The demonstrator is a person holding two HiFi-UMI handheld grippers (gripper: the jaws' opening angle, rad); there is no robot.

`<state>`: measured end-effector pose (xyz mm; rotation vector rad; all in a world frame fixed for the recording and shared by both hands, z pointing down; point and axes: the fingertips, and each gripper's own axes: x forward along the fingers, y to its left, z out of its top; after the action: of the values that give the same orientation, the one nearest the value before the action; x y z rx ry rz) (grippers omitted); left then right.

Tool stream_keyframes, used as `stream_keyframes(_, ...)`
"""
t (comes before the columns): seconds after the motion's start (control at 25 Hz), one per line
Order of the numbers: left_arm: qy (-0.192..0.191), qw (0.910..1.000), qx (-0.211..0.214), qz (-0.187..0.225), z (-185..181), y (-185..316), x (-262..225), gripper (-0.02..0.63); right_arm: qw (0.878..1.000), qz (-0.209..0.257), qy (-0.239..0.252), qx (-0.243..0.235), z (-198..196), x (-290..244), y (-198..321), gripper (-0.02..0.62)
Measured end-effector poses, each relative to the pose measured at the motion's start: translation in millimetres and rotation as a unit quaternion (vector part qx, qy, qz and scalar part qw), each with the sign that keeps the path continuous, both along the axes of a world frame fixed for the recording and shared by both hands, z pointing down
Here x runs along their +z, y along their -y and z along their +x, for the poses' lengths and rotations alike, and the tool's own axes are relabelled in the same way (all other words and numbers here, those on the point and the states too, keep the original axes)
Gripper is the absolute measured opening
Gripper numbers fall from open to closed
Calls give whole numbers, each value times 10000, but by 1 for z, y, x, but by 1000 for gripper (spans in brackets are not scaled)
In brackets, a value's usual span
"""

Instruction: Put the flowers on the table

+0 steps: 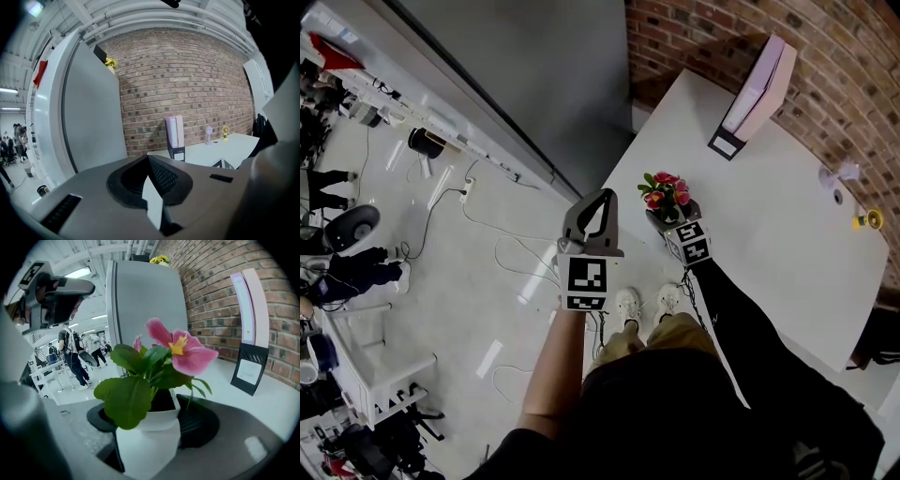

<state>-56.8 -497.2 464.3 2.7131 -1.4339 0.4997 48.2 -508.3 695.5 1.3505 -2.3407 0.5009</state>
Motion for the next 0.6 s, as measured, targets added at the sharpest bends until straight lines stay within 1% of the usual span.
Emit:
stream_keyframes(0.24, 5, 9999, -142, -46, -12, 0, 5, 8, 9998, 0, -157, -74, -4, 5, 4, 339)
stream_keyframes(0.32, -2, 9999, -153, -34, -13, -1, 4, 8, 9998, 17, -204, -3, -1, 5, 4, 342)
stream_keyframes(0.4, -15, 9999, -160, -22, -15, 0, 4, 8, 9997, 65, -239, 18, -1, 5, 3, 355)
stream_keyframes(0.48, -29, 9998, -173, -11, -17, 1, 3, 8, 9996, 37, -266, -78, -5, 7, -1, 397)
stream_keyframes(0.6, -70, 9999, -143, 10, -17, 0, -1, 8, 9995, -37, -298, -68, -6, 9, -10, 399)
